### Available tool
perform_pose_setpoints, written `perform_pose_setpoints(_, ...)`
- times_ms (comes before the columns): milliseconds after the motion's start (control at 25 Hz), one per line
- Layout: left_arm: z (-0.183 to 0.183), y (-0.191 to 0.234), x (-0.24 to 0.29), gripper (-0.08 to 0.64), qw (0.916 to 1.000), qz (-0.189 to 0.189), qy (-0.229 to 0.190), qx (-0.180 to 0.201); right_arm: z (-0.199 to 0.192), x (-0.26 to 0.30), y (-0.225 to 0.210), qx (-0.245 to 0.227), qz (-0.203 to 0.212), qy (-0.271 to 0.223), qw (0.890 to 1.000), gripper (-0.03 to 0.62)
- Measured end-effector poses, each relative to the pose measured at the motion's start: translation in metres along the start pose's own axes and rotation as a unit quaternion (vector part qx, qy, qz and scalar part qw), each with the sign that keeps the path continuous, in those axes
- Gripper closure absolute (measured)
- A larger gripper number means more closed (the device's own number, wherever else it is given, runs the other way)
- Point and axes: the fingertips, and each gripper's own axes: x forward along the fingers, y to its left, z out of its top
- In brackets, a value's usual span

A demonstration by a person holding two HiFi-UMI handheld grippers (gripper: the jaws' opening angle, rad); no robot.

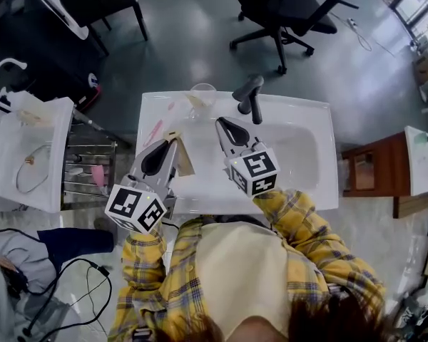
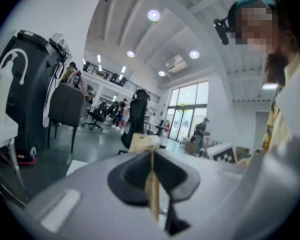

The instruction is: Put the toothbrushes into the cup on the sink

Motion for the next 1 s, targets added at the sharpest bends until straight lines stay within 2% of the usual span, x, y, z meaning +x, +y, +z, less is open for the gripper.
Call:
perform_pose_setpoints(200,0.010,0.007,0.009,0.540,0.9999,0.003,-0.006,0.015,0.001,-0.017,0.003,0.007,0.012,0.005,1.000,0.574)
perform_pose_setpoints(520,0.039,0.031,0.024,0.540,0.9974,0.032,-0.027,0.058,0.001,-0.032,0.018,0.010,0.032,0.010,0.999,0.574)
perform_pose_setpoints(1000,0.089,0.045,0.048,0.540,0.9906,0.050,-0.070,0.106,-0.003,-0.043,0.016,0.008,0.016,0.011,1.000,0.574)
